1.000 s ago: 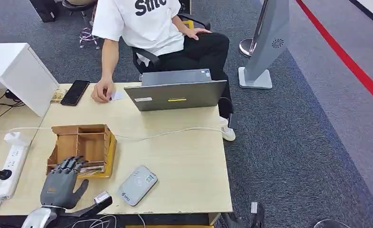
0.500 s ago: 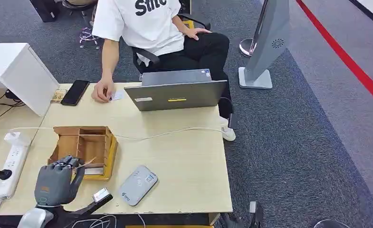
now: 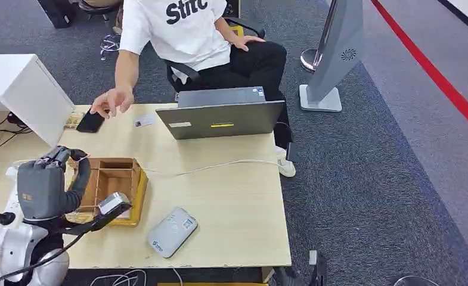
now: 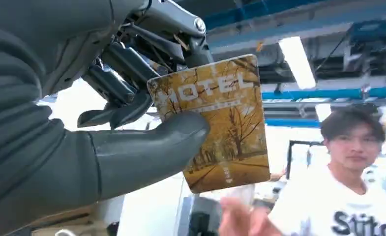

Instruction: Pass the card to the sensor for recognition and then transmit it.

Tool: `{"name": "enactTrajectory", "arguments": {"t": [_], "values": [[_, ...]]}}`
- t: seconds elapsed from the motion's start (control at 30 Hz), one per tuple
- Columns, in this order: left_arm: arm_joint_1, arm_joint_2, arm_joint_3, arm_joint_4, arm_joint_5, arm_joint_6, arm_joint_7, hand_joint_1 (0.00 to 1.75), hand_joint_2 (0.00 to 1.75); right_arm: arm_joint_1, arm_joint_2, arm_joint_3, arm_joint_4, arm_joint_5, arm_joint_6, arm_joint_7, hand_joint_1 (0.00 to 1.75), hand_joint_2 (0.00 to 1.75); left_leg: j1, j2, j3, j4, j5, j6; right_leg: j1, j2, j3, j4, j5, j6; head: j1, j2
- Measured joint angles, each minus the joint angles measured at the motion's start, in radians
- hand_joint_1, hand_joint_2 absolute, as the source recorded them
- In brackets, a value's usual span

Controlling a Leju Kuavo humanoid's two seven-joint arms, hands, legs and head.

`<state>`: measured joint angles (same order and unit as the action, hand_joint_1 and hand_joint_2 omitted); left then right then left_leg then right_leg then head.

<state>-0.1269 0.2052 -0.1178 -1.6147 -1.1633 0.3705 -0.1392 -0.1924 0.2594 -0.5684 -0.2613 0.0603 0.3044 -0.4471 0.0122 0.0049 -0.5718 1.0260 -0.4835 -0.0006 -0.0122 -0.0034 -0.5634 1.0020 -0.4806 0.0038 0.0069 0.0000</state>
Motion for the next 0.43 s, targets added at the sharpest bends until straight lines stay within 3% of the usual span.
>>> {"name": "enactTrajectory", "arguments": {"t": [0.2,0.37,0.43], "values": [[-0.102,0.005,0.059,0.196,0.051,-0.028,-0.023,1.75,1.75,0.000,0.002,0.013,0.000,0.006,0.003,0.006,0.00,1.75,0.000,0.002,0.000,0.000,0.001,-0.001,0.000,0.002,-0.001,0.001,0.001,-0.002,0.000,0.000],[-0.110,0.004,0.078,0.268,0.063,-0.020,-0.040,1.75,1.75,0.000,0.002,0.015,0.000,0.006,0.003,0.006,0.00,1.75,0.000,0.002,0.000,0.000,0.001,-0.001,0.000,0.003,-0.002,0.001,0.001,-0.002,0.000,0.000],[-0.110,0.003,0.079,0.282,0.065,-0.022,-0.041,0.00,1.75,0.000,0.002,0.016,0.000,0.006,0.003,0.006,0.00,1.75,0.000,0.003,0.000,0.000,0.001,-0.001,0.000,0.003,-0.002,0.001,0.001,-0.002,0.000,0.000]]}}
